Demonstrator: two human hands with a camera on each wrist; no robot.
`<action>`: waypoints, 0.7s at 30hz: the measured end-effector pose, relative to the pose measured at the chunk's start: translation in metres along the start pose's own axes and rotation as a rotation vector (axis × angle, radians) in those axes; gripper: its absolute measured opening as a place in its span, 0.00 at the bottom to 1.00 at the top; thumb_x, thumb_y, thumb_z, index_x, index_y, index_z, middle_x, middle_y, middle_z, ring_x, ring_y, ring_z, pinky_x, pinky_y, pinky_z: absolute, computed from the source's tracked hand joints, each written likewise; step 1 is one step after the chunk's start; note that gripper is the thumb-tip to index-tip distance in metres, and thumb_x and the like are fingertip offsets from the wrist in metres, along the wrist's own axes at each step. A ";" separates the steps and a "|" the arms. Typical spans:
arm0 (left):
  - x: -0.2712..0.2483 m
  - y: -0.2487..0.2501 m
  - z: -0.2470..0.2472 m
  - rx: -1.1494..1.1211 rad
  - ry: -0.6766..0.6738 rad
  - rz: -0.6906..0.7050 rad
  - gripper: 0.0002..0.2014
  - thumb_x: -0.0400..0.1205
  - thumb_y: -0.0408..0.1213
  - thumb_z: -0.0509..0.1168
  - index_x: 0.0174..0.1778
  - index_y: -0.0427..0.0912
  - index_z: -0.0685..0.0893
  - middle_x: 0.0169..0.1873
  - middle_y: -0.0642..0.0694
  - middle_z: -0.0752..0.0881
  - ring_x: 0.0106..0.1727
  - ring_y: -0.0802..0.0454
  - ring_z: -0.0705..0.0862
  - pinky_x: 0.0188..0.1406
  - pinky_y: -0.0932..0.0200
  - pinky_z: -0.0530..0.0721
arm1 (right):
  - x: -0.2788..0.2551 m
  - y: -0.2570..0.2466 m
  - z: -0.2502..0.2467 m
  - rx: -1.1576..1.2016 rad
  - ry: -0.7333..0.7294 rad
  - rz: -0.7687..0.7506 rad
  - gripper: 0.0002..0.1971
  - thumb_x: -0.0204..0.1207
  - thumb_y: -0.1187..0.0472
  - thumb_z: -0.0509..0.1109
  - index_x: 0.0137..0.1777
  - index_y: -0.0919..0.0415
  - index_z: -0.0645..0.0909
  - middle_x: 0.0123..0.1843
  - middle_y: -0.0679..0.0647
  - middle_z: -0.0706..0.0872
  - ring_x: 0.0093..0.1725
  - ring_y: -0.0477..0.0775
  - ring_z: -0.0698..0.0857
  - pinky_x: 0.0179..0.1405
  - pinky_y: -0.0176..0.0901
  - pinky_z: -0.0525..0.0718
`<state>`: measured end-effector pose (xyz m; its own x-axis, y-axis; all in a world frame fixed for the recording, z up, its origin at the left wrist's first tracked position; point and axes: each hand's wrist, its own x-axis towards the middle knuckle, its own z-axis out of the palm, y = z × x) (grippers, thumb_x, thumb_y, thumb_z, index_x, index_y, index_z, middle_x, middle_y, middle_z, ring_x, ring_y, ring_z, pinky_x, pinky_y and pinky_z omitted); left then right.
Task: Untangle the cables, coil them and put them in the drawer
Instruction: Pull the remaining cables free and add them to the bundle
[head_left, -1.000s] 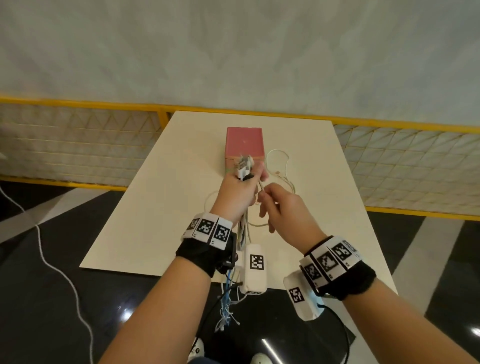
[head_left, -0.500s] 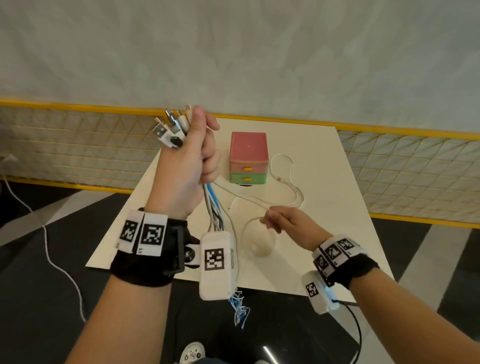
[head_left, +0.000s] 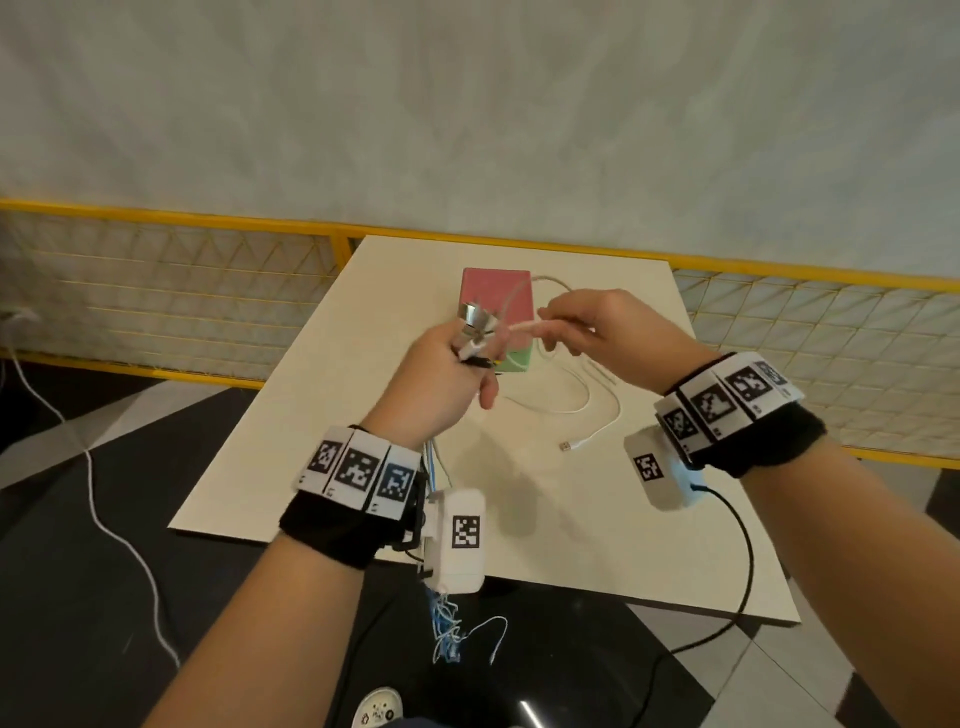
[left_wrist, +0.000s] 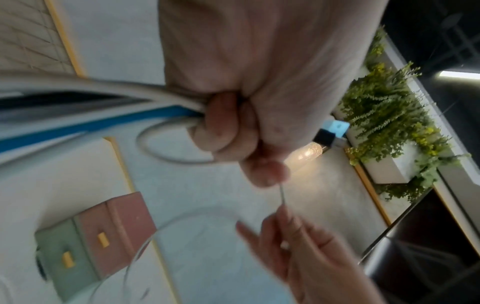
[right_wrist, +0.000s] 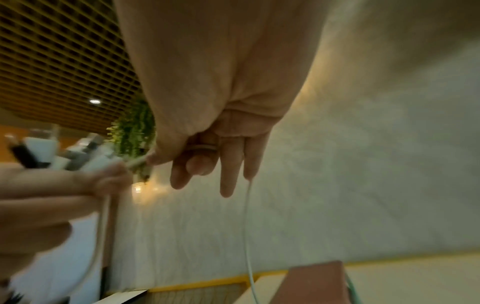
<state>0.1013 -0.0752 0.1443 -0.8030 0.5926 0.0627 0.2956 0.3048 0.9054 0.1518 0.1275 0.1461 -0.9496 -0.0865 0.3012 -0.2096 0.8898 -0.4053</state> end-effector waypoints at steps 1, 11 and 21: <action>0.001 0.000 -0.004 -0.054 0.099 0.003 0.16 0.86 0.35 0.61 0.32 0.50 0.80 0.16 0.53 0.79 0.21 0.61 0.75 0.27 0.72 0.71 | -0.004 0.008 -0.001 0.037 -0.005 0.060 0.13 0.83 0.53 0.62 0.36 0.49 0.79 0.29 0.38 0.80 0.30 0.39 0.76 0.34 0.29 0.71; 0.011 -0.001 -0.003 -0.164 0.204 0.062 0.32 0.79 0.20 0.64 0.74 0.57 0.77 0.47 0.58 0.84 0.41 0.45 0.86 0.37 0.66 0.85 | 0.000 0.033 -0.007 -0.056 -0.027 0.091 0.17 0.83 0.49 0.60 0.38 0.56 0.81 0.28 0.44 0.77 0.29 0.40 0.75 0.33 0.28 0.71; 0.023 0.017 0.007 0.166 0.147 0.128 0.12 0.80 0.26 0.64 0.48 0.48 0.86 0.37 0.51 0.85 0.36 0.53 0.81 0.29 0.67 0.74 | -0.003 0.031 -0.021 -0.082 -0.052 0.030 0.16 0.84 0.51 0.57 0.41 0.58 0.80 0.35 0.43 0.77 0.36 0.37 0.76 0.40 0.29 0.70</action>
<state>0.0915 -0.0509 0.1585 -0.8168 0.5228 0.2439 0.4708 0.3595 0.8057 0.1526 0.1650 0.1508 -0.9665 -0.0806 0.2437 -0.1631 0.9260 -0.3404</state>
